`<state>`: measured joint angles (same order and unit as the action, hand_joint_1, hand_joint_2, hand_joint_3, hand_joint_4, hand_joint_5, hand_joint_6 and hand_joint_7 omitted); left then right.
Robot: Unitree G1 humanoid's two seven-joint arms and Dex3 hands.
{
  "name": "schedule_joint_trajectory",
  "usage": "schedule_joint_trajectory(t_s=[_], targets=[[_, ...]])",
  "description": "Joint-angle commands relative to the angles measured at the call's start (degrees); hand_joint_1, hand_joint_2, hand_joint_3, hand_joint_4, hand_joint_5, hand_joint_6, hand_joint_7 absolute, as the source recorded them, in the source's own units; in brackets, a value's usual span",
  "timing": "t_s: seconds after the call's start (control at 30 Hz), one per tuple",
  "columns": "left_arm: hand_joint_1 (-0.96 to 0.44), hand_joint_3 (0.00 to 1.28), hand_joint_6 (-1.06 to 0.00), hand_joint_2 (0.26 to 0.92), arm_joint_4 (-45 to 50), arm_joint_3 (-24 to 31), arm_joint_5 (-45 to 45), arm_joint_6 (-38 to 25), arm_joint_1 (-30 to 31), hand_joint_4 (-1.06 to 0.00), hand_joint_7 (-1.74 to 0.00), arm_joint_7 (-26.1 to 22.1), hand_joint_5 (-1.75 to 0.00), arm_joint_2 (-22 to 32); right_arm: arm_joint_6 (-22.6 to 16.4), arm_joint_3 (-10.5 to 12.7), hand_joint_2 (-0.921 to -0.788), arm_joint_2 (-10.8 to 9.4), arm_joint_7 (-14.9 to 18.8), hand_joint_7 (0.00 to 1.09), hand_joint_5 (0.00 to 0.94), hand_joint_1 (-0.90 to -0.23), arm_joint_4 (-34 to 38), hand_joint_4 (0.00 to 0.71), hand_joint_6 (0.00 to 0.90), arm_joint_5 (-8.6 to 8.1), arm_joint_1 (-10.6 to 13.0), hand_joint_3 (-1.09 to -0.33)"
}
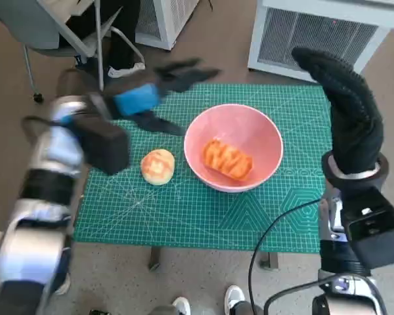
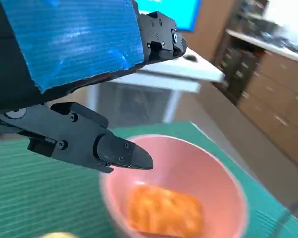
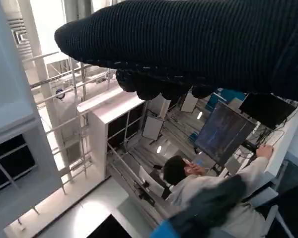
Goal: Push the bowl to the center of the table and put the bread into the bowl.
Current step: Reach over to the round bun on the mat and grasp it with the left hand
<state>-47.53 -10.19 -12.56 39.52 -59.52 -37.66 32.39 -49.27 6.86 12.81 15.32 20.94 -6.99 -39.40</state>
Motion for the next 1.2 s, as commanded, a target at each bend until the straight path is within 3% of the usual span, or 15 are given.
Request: schedule_joint_trajectory(t_s=[0.03, 0.57, 0.93, 1.2], targets=[[-0.33, 0.01, -0.21, 0.894, 1.4, 0.3, -0.4, -0.9, 3.6, -0.14, -0.18, -0.2, -0.05, 2.6, 0.0, -0.1, -0.921, 0.1, 0.0, 0.57, 0.003, -0.565, 0.6, 0.263, 0.005, -0.31, 0.8, -0.752], [-0.3, 0.0, -0.28, 0.898, -5.1, -2.1, -3.4, -3.4, 6.5, -0.21, -0.11, -0.5, -0.01, 4.0, 0.2, -0.5, -0.921, -0.1, 0.1, 0.57, 0.005, -0.565, 1.9, 0.27, 0.004, -0.15, -0.5, -0.752], [-0.31, 0.0, -0.32, 0.903, -12.8, -6.9, -9.4, -5.4, 5.8, -0.25, -0.09, 3.6, -0.02, -0.1, 0.3, -0.5, -0.921, 0.3, 1.0, 0.58, 0.004, -0.551, 2.3, 0.27, 0.004, -1.08, -0.8, -0.754], [-0.24, 0.0, -0.39, 0.903, -18.3, -9.8, -12.7, -7.3, 4.5, -0.32, -0.09, 4.9, -0.03, -3.7, 0.9, -0.6, -0.921, 0.8, 1.4, 0.58, 0.004, -0.555, 1.7, 0.272, 0.004, -1.4, -0.4, -0.754]])
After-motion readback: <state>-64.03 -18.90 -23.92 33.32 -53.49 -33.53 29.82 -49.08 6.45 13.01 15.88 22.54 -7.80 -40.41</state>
